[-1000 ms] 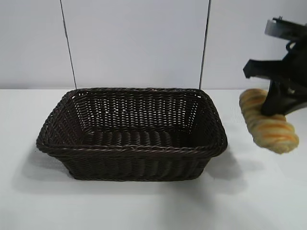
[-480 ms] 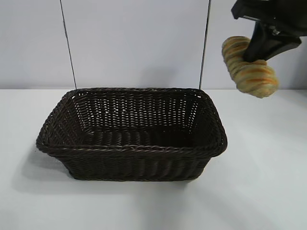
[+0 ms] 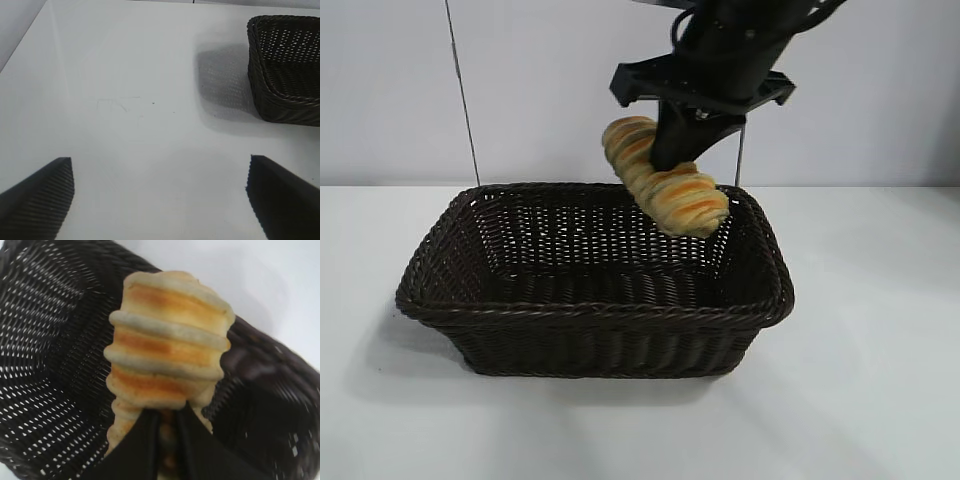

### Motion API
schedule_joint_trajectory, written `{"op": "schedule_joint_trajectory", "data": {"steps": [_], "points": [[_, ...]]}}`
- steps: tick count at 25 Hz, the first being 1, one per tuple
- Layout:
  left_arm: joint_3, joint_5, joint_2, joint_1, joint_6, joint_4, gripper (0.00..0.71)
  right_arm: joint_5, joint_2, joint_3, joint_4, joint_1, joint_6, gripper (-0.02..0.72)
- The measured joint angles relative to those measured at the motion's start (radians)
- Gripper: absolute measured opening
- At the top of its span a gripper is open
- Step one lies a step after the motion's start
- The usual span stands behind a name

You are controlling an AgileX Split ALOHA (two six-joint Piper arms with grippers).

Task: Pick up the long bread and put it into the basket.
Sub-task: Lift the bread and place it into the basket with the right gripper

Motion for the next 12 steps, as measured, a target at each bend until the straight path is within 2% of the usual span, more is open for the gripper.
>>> {"op": "schedule_joint_trajectory", "data": {"steps": [2,4,12], "points": [[0.0,0.0,0.0,0.0,0.0,0.0,0.678,-0.007,0.02,-0.001,0.001,0.007,-0.081,0.062],[0.0,0.0,0.0,0.0,0.0,0.0,0.678,-0.027,0.041,-0.001,0.006,0.007,-0.114,0.062],[0.0,0.0,0.0,0.0,0.0,0.0,0.678,-0.089,0.133,-0.002,0.015,0.007,-0.132,0.062]]}}
